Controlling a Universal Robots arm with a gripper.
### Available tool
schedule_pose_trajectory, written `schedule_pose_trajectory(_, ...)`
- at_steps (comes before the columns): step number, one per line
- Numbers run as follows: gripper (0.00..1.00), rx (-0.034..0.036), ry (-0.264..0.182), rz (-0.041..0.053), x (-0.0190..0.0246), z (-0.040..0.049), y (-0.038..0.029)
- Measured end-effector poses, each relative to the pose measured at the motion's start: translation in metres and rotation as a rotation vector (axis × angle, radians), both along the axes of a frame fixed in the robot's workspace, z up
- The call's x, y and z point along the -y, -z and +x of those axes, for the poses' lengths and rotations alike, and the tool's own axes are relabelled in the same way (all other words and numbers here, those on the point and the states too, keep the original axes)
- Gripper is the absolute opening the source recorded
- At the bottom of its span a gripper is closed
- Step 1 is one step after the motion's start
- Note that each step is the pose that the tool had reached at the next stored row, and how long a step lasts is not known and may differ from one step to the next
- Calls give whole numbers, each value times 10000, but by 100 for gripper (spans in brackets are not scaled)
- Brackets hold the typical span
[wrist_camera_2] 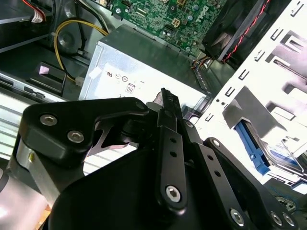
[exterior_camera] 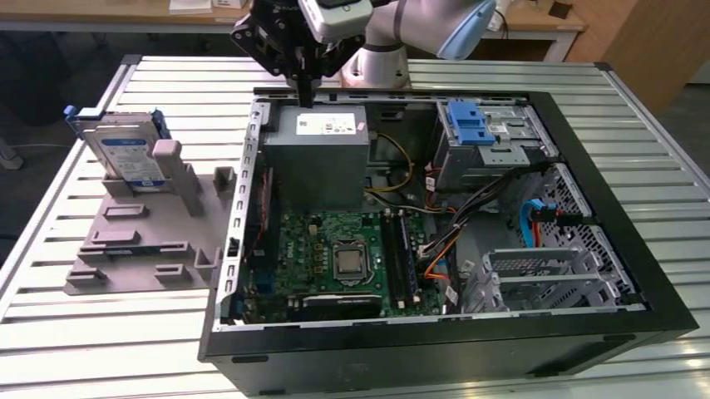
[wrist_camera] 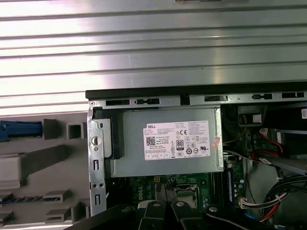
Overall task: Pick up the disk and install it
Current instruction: 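Reach for the disk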
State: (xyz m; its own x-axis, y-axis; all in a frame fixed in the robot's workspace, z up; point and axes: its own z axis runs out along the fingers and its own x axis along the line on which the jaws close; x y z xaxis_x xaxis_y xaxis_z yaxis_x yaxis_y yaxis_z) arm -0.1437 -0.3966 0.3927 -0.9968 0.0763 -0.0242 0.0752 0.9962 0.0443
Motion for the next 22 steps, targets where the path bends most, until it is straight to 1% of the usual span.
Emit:
schedule_pose_trajectory(15, 11, 0, 0, 0, -13, -86, 3)
schedule_pose_trajectory(22, 11, 1, -1, 0, -26, -140, 5)
